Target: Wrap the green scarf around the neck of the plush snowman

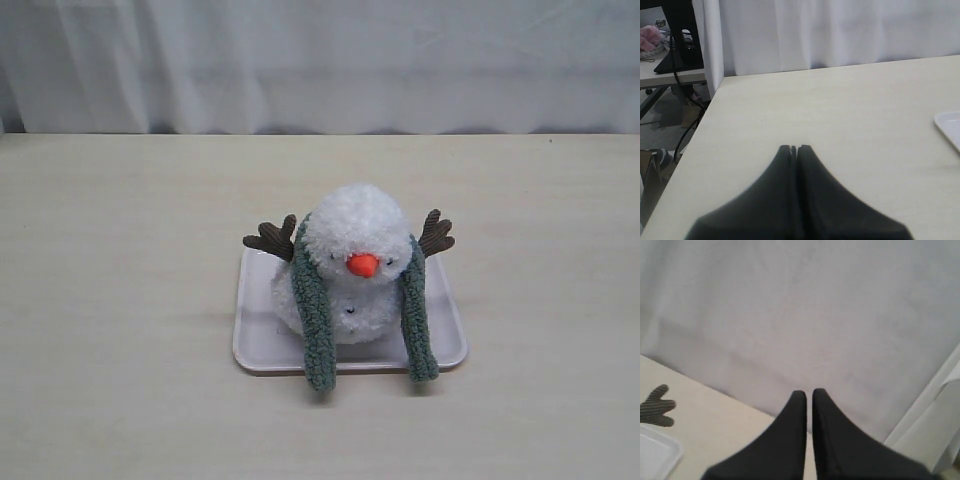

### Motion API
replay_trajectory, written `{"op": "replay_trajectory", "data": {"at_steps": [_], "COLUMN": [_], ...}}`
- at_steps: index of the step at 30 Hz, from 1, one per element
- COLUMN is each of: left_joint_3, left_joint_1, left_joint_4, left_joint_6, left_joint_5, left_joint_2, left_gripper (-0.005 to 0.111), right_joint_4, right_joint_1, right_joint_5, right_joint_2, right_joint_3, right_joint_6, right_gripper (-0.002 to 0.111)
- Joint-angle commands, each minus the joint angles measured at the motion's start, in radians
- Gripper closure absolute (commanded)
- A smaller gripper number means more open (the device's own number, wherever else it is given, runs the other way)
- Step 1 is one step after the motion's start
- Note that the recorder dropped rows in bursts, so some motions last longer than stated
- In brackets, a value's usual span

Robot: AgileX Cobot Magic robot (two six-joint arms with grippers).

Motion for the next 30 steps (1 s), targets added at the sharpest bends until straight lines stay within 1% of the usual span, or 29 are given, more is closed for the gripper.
{"op": "replay_trajectory", "data": {"at_steps": [1,5,8,9,30], "left_joint_3": [0.003,0.003,0.003,0.003,0.003], "left_joint_1": [-0.005,-0.005,-0.005,-0.005,-0.005], "left_joint_4": [-0.001,-0.001,-0.001,-0.001,-0.001], "left_joint_6": [-0.006,-0.006,-0.006,-0.006,-0.006], "left_joint_5": [-0.007,-0.007,-0.007,-0.007,-0.007], "left_joint_2": [-0.003,-0.003,-0.003,-0.003,-0.003], "left_gripper": [0.107,0.107,0.107,0.107,0.107], "right_joint_4": [-0.051,0.076,0.228,0.247,0.249], "right_joint_1": [-0.005,-0.005,-0.005,-0.005,-0.005], "right_joint_5": [0.168,0.309,0.379,0.395,0.413], "right_joint_2": [-0.004,-0.004,-0.004,-0.004,-0.004], "right_joint_3": [0.003,0.003,0.003,0.003,0.003], "right_joint_6": [0.394,0.388,0.207,0.18,0.194], "right_gripper": [0.104,0.104,0.104,0.104,0.104]}}
